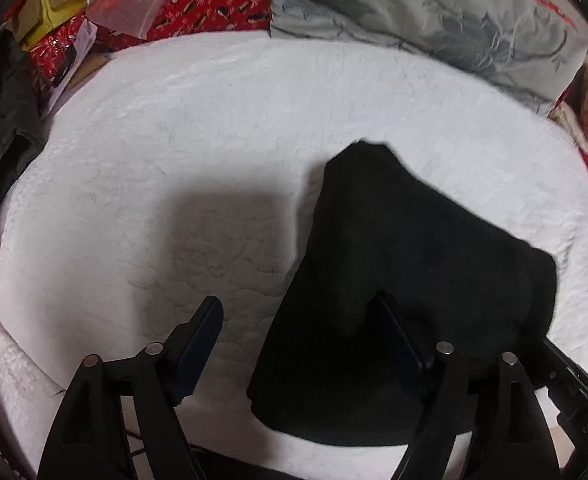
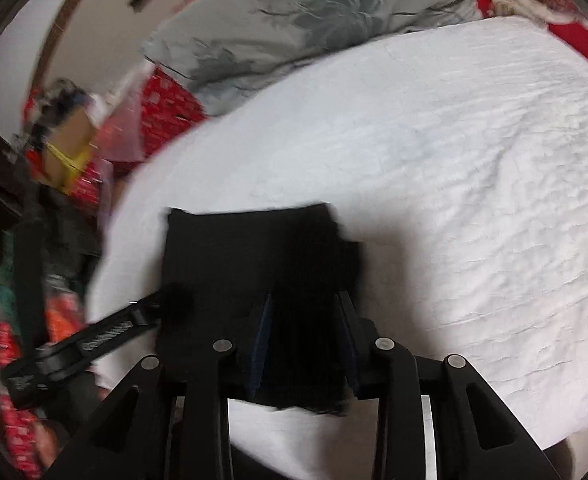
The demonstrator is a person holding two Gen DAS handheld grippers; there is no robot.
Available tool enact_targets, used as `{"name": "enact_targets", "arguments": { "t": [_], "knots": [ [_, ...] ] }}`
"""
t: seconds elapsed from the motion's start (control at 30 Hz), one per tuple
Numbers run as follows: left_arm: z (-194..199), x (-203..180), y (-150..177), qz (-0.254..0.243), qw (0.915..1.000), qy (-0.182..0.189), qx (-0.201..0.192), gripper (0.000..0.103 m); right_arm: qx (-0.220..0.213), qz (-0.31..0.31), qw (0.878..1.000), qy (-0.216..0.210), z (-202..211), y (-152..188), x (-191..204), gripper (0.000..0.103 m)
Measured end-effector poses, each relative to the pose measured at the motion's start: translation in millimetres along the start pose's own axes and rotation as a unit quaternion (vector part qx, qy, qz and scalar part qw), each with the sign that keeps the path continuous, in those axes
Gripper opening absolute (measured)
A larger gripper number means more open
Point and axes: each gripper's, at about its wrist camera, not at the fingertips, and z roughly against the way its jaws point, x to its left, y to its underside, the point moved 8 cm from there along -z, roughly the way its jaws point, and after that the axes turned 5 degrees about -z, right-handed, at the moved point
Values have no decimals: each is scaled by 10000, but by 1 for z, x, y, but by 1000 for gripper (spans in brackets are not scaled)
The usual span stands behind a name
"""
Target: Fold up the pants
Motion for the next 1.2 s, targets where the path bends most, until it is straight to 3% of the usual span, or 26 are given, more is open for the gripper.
{"name": "enact_targets", "arguments": {
  "t": [0.07, 0.17, 0.3, 0.4, 0.47, 0.57, 0.6, 0.63, 0.67, 0.73, 0.9, 1.0, 1.1, 1.2],
  "knots": [
    [-3, 5, 2, 140, 9999, 56, -29, 94, 50, -527, 9985, -170, -5, 3, -17, 61],
    [-2, 13, 1, 317, 9986, 417, 118, 94, 97, -578, 9979, -276, -4, 1, -18, 61],
    [9, 22, -9, 468, 9943, 956, 24, 92, -3, -634, 9963, -580, 7, -8, -11, 65],
    [-3, 25, -13, 314, 9935, 1058, 269, 93, 199, -712, 9955, -595, -3, -9, -15, 66],
    [-19, 22, -12, 257, 9903, 1279, 476, 98, 427, -851, 9918, -856, -16, -2, -16, 66],
    [-24, 17, -18, 134, 9903, 1341, 346, 101, 308, -816, 9901, -1102, -20, -3, -12, 64],
    [-25, 16, -21, 119, 9890, 1441, 318, 89, 340, -824, 9889, -1193, -21, -3, -10, 45],
    [-23, 13, -21, 145, 9868, 1588, 301, 65, 423, -844, 9876, -1258, -23, -2, -8, 40],
    [-21, 8, -21, 203, 9824, 1828, 339, 53, 394, -788, 9886, -1220, -24, -4, -6, 40],
    [-17, 11, -23, 340, 9825, 1805, 303, 42, 394, -676, 9902, -1159, -23, -6, -4, 38],
    [-9, 26, -39, 807, 9736, 2108, 330, 32, 448, -1038, 9821, -1509, -18, -22, 3, 34],
    [7, 34, -71, 902, 9730, 2126, 43, 31, 410, -1038, 9783, -1747, -18, -47, 22, 32],
    [18, 46, -109, 951, 9751, 1984, -279, 33, 295, -1009, 9747, -1974, -20, -81, 47, 32],
    [10, 57, -132, 1113, 9781, 1733, -314, 38, 95, -699, 9806, -1826, -31, -111, 65, 32]
  ]
}}
